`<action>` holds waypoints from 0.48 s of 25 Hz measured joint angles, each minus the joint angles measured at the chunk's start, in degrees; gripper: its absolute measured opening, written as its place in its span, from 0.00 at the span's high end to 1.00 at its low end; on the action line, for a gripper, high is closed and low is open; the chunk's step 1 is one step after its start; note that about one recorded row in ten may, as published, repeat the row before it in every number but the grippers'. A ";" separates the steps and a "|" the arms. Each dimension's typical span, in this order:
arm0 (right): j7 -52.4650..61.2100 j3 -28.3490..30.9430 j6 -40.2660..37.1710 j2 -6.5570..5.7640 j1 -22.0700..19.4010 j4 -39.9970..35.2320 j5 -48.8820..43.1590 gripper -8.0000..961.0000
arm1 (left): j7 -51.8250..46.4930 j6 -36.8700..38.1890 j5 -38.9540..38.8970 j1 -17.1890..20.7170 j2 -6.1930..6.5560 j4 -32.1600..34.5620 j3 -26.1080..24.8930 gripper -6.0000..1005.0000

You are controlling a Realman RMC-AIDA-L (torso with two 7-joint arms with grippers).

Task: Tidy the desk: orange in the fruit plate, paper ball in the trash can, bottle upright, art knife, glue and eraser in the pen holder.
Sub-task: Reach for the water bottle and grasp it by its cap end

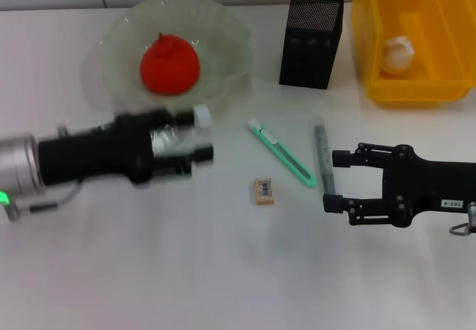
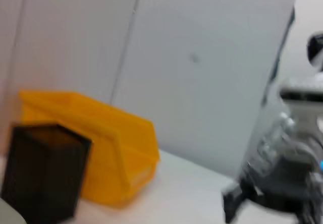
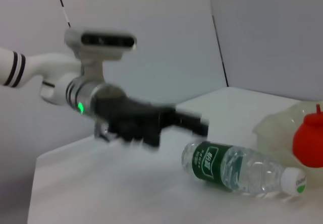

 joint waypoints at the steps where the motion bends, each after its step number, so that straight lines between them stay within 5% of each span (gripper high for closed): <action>1: -0.01 -0.07 0.06 0.01 -0.02 -0.10 -0.13 0.16 | -3.88 0.17 0.06 -0.07 -0.05 3.28 -1.69 0.20; 12: 0.34 0.27 1.03 0.03 0.42 -0.61 -0.93 0.16 | -26.23 -2.77 16.77 -2.64 4.05 25.14 -3.99 0.20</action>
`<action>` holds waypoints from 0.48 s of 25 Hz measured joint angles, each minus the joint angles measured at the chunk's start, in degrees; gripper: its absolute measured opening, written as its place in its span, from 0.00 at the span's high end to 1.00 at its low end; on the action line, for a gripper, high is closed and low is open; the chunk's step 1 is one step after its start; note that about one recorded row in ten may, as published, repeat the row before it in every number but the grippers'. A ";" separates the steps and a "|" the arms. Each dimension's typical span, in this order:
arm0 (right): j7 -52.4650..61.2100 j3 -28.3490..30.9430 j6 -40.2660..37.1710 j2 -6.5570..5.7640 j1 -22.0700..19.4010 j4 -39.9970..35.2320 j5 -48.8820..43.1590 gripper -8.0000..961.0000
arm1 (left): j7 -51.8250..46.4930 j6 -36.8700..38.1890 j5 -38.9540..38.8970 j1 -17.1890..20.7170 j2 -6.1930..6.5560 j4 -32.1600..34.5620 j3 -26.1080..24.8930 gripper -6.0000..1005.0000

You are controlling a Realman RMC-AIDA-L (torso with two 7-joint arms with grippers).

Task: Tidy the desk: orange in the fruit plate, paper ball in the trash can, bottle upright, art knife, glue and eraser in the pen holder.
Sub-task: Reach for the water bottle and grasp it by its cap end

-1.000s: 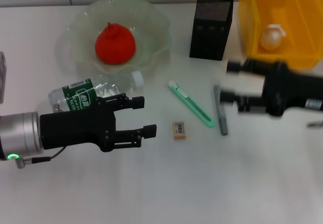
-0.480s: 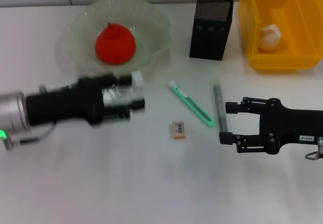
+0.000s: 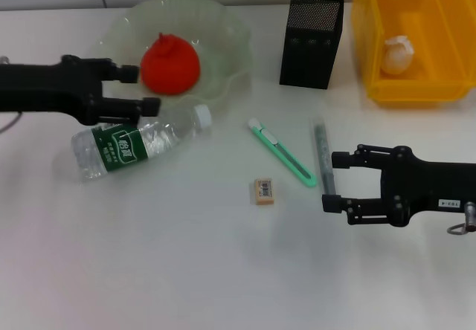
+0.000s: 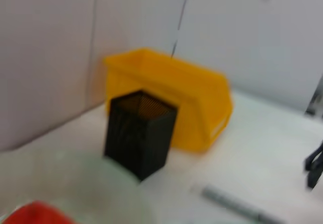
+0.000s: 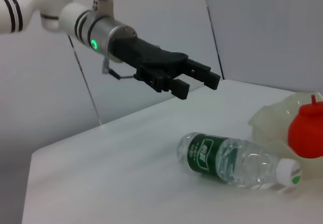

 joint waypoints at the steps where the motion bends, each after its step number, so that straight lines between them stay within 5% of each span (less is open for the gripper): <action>1: 0.08 0.00 0.19 0.00 0.05 -0.01 -0.05 0.16 | -1.26 0.13 2.01 -0.44 0.05 1.37 -0.42 0.20; 7: 0.90 0.00 0.61 0.00 0.22 0.01 -0.20 0.16 | -9.99 1.44 15.27 -3.46 -0.91 11.16 -0.42 0.20; 12: 1.78 0.00 0.94 0.00 0.23 0.29 -0.26 0.16 | -14.89 3.83 27.47 -8.31 -3.64 15.16 -0.23 0.20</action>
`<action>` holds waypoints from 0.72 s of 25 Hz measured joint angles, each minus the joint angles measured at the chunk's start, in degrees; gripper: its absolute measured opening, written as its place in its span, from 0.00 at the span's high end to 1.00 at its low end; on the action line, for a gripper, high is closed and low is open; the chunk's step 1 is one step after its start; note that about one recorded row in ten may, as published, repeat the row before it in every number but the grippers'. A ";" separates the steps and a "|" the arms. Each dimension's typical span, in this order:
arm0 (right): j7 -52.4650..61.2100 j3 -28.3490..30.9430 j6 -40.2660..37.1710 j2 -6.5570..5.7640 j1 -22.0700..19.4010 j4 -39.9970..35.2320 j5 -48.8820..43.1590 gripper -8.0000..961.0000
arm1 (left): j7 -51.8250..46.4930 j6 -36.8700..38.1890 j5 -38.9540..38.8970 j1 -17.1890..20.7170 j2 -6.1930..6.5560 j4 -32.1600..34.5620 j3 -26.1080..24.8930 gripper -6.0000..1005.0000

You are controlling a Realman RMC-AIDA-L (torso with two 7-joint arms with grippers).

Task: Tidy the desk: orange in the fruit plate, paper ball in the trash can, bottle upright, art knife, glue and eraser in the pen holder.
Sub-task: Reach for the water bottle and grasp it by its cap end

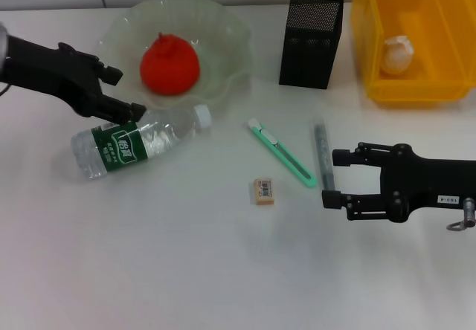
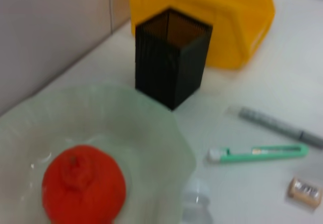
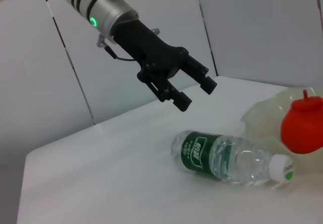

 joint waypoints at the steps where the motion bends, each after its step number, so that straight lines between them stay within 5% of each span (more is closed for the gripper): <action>1: 0.00 0.00 0.14 0.00 0.00 0.01 -0.01 0.16 | -0.96 0.05 2.82 -1.18 -0.80 0.00 0.01 0.20; 7: 0.05 -0.01 0.41 0.00 0.13 -0.11 -0.05 0.16 | -2.23 -2.01 12.69 -4.45 -4.00 -2.00 1.61 0.20; 18: 0.79 0.00 0.42 -0.11 0.36 0.05 -0.10 0.16 | -2.08 -8.08 13.46 -4.30 -3.89 -7.41 5.23 0.20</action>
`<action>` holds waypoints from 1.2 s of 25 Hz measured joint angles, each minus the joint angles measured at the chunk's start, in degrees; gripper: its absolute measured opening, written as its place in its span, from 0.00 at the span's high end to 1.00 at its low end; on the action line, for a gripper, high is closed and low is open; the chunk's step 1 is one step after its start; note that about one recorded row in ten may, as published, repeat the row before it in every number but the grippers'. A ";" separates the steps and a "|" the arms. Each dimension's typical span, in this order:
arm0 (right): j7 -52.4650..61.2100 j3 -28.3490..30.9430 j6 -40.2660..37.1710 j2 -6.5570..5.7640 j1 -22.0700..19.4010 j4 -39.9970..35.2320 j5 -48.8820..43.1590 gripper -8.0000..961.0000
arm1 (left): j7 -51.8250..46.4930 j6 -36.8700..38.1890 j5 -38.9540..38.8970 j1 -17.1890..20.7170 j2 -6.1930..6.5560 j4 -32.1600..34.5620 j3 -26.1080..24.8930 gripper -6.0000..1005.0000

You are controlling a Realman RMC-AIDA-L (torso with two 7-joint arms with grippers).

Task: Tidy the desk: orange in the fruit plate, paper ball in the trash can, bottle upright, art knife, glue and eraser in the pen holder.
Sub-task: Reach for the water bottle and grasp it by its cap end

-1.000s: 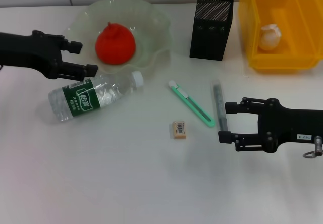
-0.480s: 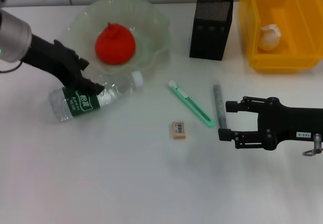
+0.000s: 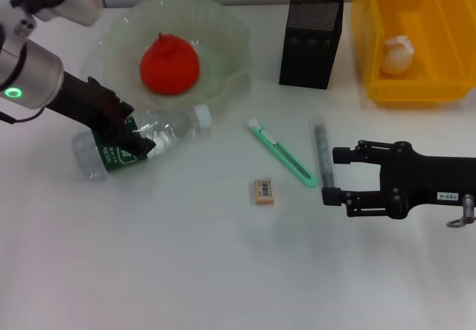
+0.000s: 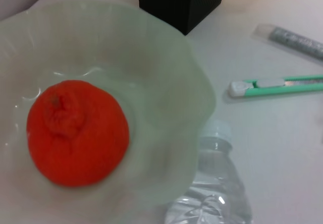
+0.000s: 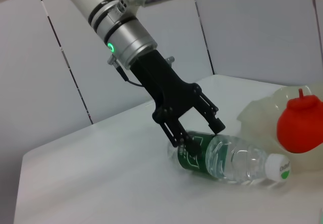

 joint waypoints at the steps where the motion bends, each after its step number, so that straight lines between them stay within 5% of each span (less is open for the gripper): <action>1: 0.00 0.00 0.00 -0.02 0.04 0.00 0.00 0.16 | 0.00 -0.78 0.02 0.15 0.00 -0.19 0.71 0.20; 30: 0.67 0.00 0.33 0.02 0.11 -0.02 0.00 0.16 | 0.18 -4.43 -8.04 -0.26 -0.27 -3.15 10.17 0.20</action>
